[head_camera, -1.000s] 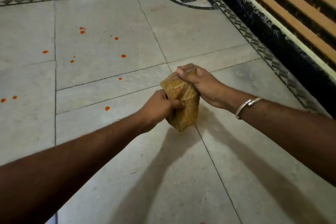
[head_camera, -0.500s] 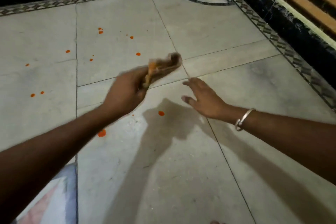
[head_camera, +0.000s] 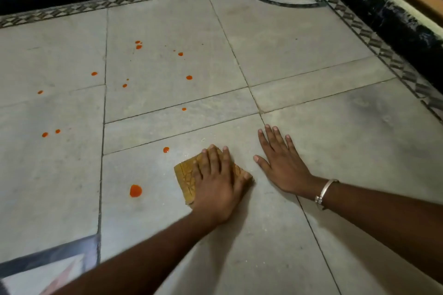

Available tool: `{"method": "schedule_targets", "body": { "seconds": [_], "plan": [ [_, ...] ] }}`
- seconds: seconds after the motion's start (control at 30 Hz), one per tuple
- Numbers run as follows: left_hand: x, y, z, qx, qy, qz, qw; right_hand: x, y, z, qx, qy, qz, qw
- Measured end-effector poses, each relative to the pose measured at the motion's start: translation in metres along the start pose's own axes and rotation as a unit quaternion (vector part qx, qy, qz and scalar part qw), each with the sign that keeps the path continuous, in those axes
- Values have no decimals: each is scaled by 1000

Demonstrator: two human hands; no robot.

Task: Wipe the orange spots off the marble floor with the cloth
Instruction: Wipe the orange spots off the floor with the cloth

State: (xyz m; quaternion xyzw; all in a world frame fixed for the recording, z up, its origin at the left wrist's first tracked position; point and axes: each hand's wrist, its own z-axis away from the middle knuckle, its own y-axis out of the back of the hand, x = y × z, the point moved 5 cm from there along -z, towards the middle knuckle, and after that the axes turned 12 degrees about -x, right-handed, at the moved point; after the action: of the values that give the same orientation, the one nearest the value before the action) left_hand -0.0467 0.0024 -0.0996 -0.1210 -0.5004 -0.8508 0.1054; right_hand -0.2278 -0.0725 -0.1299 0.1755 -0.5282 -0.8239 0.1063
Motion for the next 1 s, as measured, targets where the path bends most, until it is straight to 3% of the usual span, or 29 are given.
{"method": "schedule_targets", "body": {
  "seconds": [0.13, 0.3, 0.4, 0.53, 0.63, 0.73, 0.8, 0.9, 1.0],
  "plan": [
    [7, -19, -13, 46, 9, -62, 997, -2, -7, -2, 50, -6, 30, 998],
    [-32, 16, -55, 63, -17, -115, 991, 0, -9, -4, 61, -11, 35, 997],
    [-49, 9, -21, 50, -22, -109, 993, -1, -10, -2, 60, -8, 30, 998],
    [-13, -34, 34, -9, -109, -112, 988, -2, -8, -3, 67, -14, 32, 997],
    [-2, 0, -33, 29, -185, -178, 966, 2, -7, -3, 73, -10, 44, 996],
    [-43, 31, -69, 39, -93, -152, 983, 1, -11, -5, 67, 2, 46, 997],
    [-51, 15, -39, 58, -48, -119, 990, 2, -12, -3, 69, -2, 46, 997],
    [-16, -29, 21, 49, -122, -110, 985, 3, -8, -2, 70, -9, 48, 996],
    [1, -11, -30, 52, -192, -171, 965, 4, -7, -2, 70, -4, 54, 996]
  ]
}}
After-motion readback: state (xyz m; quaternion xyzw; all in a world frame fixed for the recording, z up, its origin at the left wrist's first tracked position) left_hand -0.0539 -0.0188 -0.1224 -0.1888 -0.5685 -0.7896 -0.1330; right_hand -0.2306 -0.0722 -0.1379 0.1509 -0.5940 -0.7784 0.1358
